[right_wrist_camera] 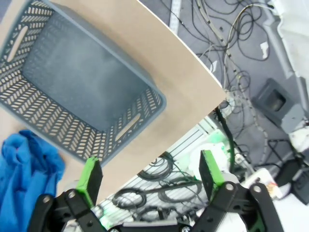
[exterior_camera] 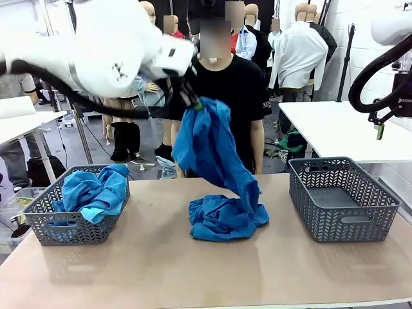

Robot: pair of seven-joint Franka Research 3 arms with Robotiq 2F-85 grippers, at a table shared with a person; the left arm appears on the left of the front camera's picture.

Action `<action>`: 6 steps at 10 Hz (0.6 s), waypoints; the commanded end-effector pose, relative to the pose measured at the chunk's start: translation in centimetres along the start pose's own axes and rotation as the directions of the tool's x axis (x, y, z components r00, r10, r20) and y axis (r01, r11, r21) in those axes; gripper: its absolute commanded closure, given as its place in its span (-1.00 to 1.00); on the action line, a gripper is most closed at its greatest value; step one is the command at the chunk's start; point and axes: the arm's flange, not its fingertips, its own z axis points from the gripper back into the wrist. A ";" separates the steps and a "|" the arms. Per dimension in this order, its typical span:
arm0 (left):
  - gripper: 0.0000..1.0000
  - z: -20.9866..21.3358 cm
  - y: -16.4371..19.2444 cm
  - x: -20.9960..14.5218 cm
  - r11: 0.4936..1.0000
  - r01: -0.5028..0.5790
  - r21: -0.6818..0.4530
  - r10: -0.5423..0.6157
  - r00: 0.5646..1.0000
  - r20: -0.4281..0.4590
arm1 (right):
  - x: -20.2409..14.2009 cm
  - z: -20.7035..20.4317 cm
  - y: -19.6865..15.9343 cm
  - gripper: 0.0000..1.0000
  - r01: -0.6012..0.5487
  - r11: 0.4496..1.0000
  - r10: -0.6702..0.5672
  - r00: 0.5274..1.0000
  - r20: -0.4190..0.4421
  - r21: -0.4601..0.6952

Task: Sort the tops and bottoms.
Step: Lift clothes from the center of the table with your left hand.

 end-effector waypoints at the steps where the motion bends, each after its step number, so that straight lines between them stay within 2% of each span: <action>1: 1.00 3.6 1.0 3.9 0.991 -0.003 0.134 0.000 1.000 0.020 | 0.0 0.1 0.0 -1.00 -0.005 1.000 0.005 1.000 0.004 -0.019; 3: 1.00 9.0 1.9 6.4 0.973 -0.030 0.229 0.017 0.998 0.058 | 0.0 0.1 0.0 -1.00 -0.005 1.000 0.005 1.000 0.004 -0.019; 6: 1.00 14.5 1.3 7.6 0.966 -0.072 0.247 0.052 0.995 0.086 | 0.0 0.1 0.0 -1.00 -0.005 1.000 0.005 1.000 0.004 -0.019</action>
